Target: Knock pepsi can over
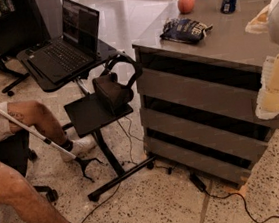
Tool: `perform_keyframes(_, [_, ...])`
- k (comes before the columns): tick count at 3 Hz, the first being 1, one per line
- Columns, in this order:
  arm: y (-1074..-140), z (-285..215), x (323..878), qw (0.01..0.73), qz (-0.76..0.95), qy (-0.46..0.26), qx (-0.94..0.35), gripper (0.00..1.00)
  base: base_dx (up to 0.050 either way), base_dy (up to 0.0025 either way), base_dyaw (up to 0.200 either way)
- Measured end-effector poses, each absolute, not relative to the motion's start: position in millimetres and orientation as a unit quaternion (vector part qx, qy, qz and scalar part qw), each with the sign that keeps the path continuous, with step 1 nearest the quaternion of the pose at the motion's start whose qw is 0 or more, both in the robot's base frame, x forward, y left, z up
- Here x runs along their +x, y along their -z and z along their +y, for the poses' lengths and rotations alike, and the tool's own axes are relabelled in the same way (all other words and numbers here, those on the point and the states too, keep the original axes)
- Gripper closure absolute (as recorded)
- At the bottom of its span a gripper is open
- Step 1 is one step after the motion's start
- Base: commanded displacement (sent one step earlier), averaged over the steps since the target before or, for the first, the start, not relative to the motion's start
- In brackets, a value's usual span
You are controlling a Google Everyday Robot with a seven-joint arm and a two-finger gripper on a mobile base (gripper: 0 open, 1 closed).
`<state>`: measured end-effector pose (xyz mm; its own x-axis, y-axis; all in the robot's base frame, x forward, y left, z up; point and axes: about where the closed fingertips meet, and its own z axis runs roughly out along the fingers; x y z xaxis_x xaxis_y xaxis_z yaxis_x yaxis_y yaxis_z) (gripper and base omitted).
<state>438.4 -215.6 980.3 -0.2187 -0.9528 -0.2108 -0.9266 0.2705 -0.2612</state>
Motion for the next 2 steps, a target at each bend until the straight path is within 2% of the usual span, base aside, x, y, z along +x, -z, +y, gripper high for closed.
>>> perform_keyframes(2, [-980.3, -215.6, 438.4, 0.166, 0.78, 0.039, -0.603, 0.0, 0.05, -0.00001, 0.0])
